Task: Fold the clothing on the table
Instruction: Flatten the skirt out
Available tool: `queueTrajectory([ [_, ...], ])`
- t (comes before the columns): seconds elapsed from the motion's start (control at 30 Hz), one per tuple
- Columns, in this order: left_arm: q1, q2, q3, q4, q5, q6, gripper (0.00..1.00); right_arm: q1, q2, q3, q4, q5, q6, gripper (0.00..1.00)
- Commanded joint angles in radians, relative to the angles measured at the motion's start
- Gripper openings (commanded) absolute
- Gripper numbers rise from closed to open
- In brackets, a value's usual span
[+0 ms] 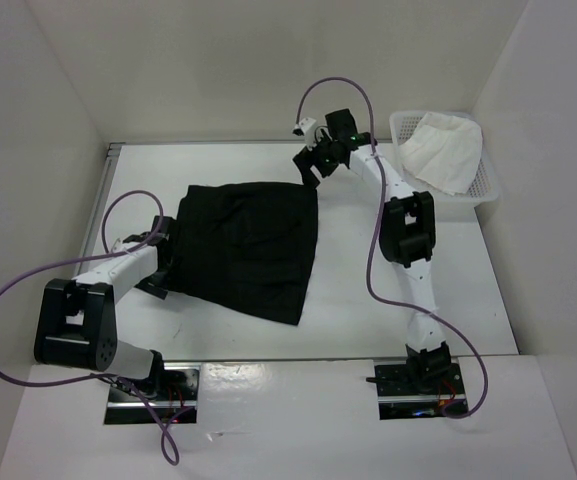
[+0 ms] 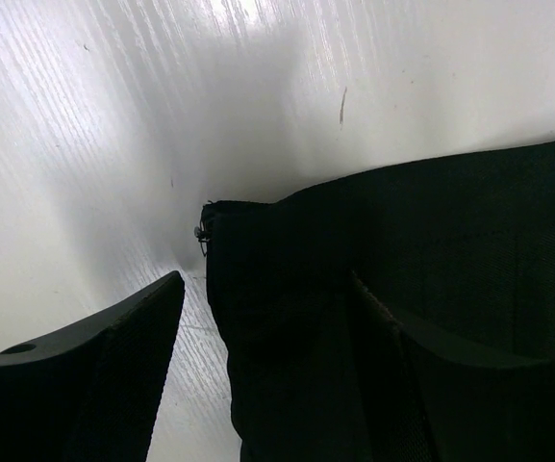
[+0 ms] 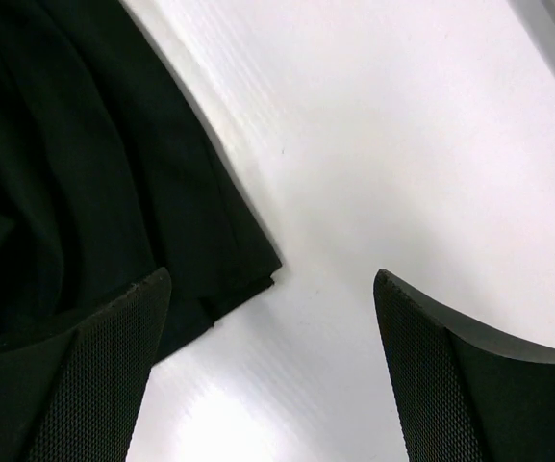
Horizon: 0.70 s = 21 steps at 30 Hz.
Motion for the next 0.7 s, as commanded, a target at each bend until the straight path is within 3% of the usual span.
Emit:
queueTrajectory([
  [0.0, 0.004, 0.005, 0.003, 0.009, 0.008, 0.010, 0.75, 0.024, 0.064, 0.136, -0.059, -0.014, 0.015, 0.90],
  [0.13, 0.004, 0.005, 0.003, 0.009, 0.008, 0.010, 0.71, 0.033, 0.178, 0.328, -0.181, -0.025, 0.026, 0.90],
  [0.23, 0.004, -0.004, 0.003, 0.009, 0.008, 0.019, 0.69, 0.033, 0.332, 0.622, -0.383, -0.036, 0.026, 0.88],
  [0.27, 0.004, -0.004, 0.003, 0.009, 0.017, 0.019, 0.69, 0.033, 0.471, 0.911, -0.457, -0.036, 0.037, 0.88],
  [0.37, 0.004, -0.004, 0.003, 0.009, 0.017, 0.019, 0.69, 0.033, 0.437, 0.779, -0.455, -0.016, 0.019, 0.85],
  [0.43, 0.004, -0.013, 0.003, 0.009, 0.017, 0.019, 0.69, 0.033, 0.510, 0.879, -0.529, -0.025, 0.018, 0.83],
  [0.67, 0.004, -0.033, -0.015, 0.009, 0.028, 0.028, 0.65, 0.042, 0.520, 0.934, -0.632, 0.003, -0.008, 0.85],
])
